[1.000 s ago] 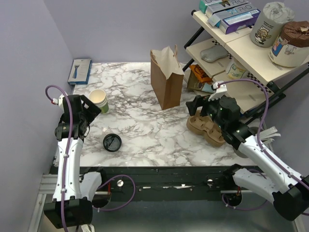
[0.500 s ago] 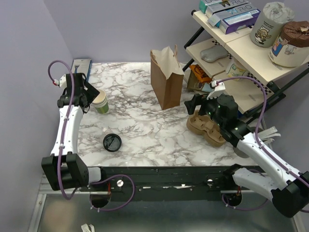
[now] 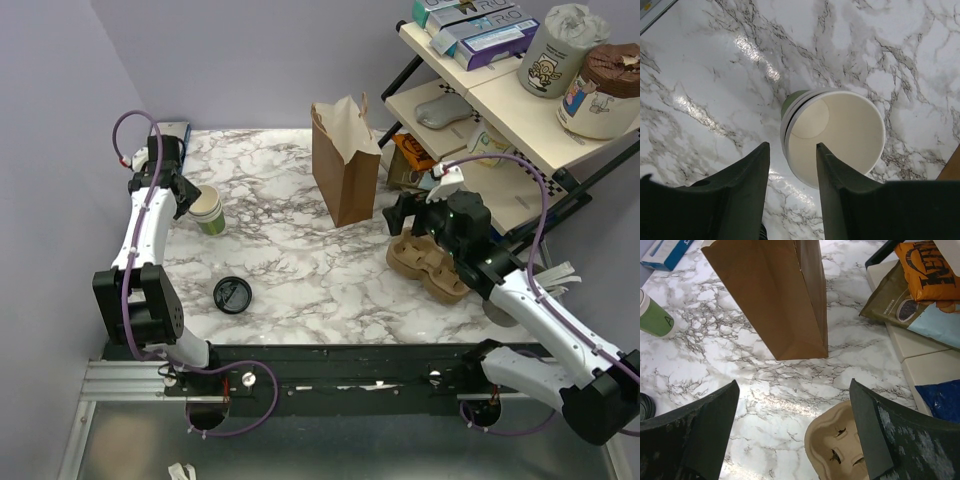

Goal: Pack the takeout coffee

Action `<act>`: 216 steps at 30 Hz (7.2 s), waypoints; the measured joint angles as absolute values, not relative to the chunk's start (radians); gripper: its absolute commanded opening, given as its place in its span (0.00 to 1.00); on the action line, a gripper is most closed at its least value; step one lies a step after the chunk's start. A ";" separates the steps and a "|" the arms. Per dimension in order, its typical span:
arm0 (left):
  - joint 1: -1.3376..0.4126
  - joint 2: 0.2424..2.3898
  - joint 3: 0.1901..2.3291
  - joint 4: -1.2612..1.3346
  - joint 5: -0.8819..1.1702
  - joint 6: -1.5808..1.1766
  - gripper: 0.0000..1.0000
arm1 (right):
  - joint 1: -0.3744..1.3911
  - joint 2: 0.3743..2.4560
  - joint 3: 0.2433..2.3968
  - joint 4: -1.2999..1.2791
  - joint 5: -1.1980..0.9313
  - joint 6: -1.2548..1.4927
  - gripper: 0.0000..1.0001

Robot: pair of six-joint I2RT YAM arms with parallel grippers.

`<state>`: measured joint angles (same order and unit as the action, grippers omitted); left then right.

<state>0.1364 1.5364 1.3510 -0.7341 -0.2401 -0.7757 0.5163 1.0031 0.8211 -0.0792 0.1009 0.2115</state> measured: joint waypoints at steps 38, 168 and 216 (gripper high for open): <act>0.136 1.498 1.396 -0.757 -0.171 -0.730 0.00 | 0.516 1.081 0.878 -0.175 0.145 0.201 1.00; -0.347 1.232 0.702 -0.343 -0.031 -0.938 0.81 | 0.700 1.238 1.016 -0.167 -0.155 0.103 0.92; -0.347 1.481 1.010 -0.675 -0.161 -0.726 0.19 | 0.706 1.234 1.013 -0.173 0.023 0.076 0.97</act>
<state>-0.3470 1.4807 1.0096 -0.6750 -0.1612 -0.7261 0.7059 1.2335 1.0126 -0.1734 0.0235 0.0761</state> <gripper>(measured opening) 0.194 0.966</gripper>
